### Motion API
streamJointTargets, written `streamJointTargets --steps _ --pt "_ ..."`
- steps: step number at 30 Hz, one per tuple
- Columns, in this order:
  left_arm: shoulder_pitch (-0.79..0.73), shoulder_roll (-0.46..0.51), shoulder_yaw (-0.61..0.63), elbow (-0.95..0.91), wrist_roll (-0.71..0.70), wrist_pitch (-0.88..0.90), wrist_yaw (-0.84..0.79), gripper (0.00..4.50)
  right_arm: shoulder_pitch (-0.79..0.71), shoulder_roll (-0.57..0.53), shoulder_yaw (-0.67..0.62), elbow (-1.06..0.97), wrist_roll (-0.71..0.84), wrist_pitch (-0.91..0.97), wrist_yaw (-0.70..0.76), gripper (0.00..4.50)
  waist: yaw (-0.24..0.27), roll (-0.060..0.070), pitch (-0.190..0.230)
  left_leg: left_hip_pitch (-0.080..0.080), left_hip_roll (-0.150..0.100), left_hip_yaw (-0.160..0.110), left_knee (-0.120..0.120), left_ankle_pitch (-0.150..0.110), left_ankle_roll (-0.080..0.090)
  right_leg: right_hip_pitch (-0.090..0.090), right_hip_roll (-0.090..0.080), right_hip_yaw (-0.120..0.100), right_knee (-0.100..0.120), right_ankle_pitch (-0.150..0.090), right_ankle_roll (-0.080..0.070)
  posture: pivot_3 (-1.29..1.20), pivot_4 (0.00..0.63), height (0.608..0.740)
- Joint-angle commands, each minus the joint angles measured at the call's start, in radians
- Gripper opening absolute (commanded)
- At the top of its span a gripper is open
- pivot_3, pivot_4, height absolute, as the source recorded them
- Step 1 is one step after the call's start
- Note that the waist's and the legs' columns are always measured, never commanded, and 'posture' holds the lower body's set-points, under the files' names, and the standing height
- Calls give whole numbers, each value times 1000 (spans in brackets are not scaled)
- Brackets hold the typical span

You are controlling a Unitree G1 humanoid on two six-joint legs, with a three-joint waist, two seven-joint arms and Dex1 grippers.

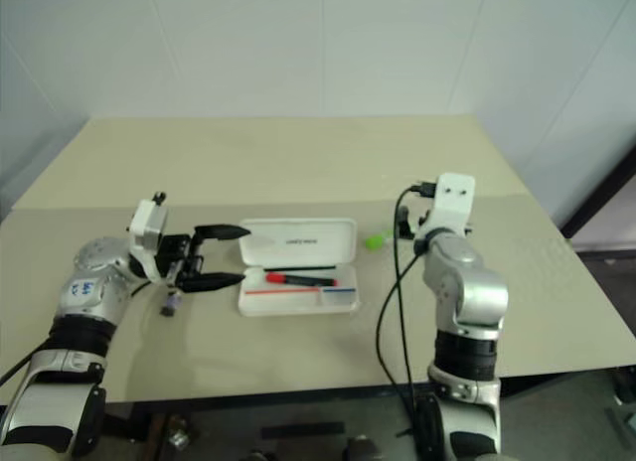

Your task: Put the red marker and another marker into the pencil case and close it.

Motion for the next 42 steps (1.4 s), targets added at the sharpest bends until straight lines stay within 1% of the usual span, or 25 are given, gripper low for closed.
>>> streamJointTargets --steps 1,11,18,28,36,42 --pt "-30 -5 3 -9 -10 -14 -112 4500 -66 19 -35 75 3 -60 -56 4478 -1 0 0 0 0 0 0 0 0 0 0 0 0 0 0 0 150 740" --pt "-14 -2 17 -41 -8 -4 -100 4500 -247 35 -143 418 60 -181 -165 4478 -28 0 0 -1 0 -1 -1 0 0 -1 0 0 1 0 0 0 150 740" --pt "13 10 27 -79 -10 8 -81 4500 -355 37 -163 637 71 -255 -252 4478 -51 0 0 -2 0 -2 -1 1 -1 -5 -1 2 3 0 0 0 150 740" --pt "24 11 34 -99 -8 17 -66 4500 -453 72 -177 796 125 -326 -317 4478 -59 0 0 -4 0 -2 -1 1 -2 -8 0 3 4 0 0 0 150 740" --pt "32 12 37 -115 -9 22 -58 4500 -491 81 -192 851 172 -340 -374 4478 -59 1 0 -5 1 -3 -2 1 -2 -8 -1 3 4 0 0 0 150 740" --pt "35 12 37 -118 -8 21 -55 4500 -504 85 -211 872 199 -309 -452 4478 -59 1 0 -6 0 -3 -1 1 -2 -9 -1 2 4 0 0 0 150 740"
